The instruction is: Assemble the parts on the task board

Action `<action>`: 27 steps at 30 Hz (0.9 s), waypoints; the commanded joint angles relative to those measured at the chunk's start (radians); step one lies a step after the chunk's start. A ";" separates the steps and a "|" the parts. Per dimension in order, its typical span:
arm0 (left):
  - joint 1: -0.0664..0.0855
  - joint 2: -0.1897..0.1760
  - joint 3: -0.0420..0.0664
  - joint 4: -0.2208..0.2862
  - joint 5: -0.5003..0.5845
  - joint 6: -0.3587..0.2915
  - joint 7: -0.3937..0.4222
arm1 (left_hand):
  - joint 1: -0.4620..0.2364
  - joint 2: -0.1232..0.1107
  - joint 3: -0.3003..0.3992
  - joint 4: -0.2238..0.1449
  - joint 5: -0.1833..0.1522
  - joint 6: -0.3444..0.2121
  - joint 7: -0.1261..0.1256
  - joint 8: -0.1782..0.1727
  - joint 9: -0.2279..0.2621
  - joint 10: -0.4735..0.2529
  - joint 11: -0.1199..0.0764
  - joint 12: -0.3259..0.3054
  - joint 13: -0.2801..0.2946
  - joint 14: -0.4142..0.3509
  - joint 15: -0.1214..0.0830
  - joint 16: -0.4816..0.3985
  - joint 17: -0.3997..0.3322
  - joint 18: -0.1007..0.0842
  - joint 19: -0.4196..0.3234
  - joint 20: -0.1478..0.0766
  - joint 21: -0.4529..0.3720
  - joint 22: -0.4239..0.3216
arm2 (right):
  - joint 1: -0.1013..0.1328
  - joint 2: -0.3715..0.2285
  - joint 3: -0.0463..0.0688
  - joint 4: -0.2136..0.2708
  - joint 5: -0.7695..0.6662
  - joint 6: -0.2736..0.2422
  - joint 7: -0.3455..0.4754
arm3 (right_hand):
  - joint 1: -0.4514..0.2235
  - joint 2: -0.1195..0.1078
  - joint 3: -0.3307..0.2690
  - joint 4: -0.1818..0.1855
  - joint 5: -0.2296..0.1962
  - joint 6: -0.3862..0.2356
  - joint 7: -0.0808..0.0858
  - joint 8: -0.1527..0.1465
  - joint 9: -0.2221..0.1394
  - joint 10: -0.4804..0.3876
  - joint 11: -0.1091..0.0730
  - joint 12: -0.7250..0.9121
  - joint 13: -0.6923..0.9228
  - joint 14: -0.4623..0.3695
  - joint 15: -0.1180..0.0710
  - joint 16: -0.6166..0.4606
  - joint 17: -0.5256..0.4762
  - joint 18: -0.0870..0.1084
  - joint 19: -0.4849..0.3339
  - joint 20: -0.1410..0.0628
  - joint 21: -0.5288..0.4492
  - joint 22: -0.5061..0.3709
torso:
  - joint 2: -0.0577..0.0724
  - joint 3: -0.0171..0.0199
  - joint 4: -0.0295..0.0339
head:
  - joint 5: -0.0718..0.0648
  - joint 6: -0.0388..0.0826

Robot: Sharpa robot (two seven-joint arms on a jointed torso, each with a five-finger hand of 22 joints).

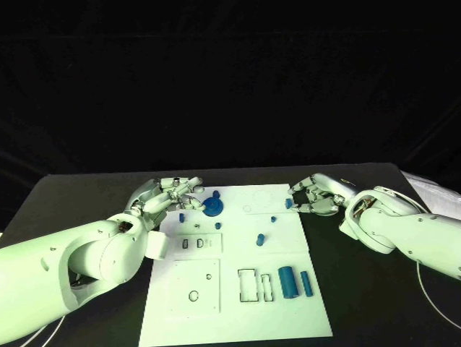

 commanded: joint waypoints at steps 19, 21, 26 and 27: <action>0.000 0.002 0.000 0.000 0.000 0.025 0.010 | 0.003 0.003 0.001 -0.003 0.000 -0.007 -0.001 -0.004 0.001 -0.007 0.003 -0.006 0.001 -0.004 -0.001 0.006 0.002 0.009 -0.007 0.003 0.006 0.001 | -0.005 0.019 0.000 -0.009 -0.021 0.029 -0.019 | -0.004 0.020 0.002 -0.004 -0.014 0.053 -0.009 0.022 0.011 0.006 -0.006 0.011 0.009 0.080 0.002 0.005 0.141 -0.010 -0.005 0.000 0.002 0.003 | 0.000 0.0000 -0.0007 | 0.003 -0.003; 0.000 0.002 0.000 0.000 0.000 0.025 0.010 | 0.003 0.003 0.001 -0.003 0.000 -0.007 -0.001 -0.004 0.001 -0.007 0.003 -0.006 0.001 -0.004 -0.001 0.006 0.002 0.009 -0.007 0.003 0.006 0.001 | -0.005 0.020 0.000 -0.010 -0.022 0.032 -0.020 | -0.004 0.023 0.003 -0.004 -0.016 0.062 -0.011 0.026 0.012 0.007 -0.008 0.012 0.011 0.080 0.000 0.005 0.141 -0.010 -0.005 -0.001 0.002 0.004 | 0.000 0.0000 -0.0003 | 0.002 -0.004; 0.000 0.002 0.000 0.000 0.000 0.025 0.010 | 0.004 0.003 0.003 -0.006 0.001 -0.007 -0.001 -0.004 0.002 -0.007 0.003 -0.006 0.002 -0.005 -0.001 0.006 0.003 0.009 -0.008 0.003 0.006 0.002 | -0.005 0.022 0.000 -0.012 -0.023 0.041 -0.022 | -0.004 0.032 0.008 -0.005 -0.026 0.088 -0.019 0.038 0.017 0.011 -0.015 0.019 0.017 0.081 -0.005 0.005 0.143 -0.010 -0.004 -0.006 0.003 0.006 | 0.000 0.0003 -0.0003 | 0.002 -0.008; 0.000 0.002 0.000 0.001 0.000 0.025 0.010 | 0.004 0.003 0.004 -0.006 0.001 -0.007 -0.001 -0.004 0.002 -0.007 0.003 -0.006 0.002 -0.005 -0.001 0.006 0.004 0.009 -0.009 0.003 0.006 0.002 | -0.005 0.023 0.000 -0.012 -0.024 0.042 -0.022 | -0.004 0.033 0.009 -0.005 -0.027 0.090 -0.020 0.039 0.018 0.013 -0.015 0.021 0.019 0.081 -0.006 0.006 0.144 -0.011 -0.004 -0.006 0.004 0.008 | 0.000 0.0001 -0.0004 | 0.002 -0.009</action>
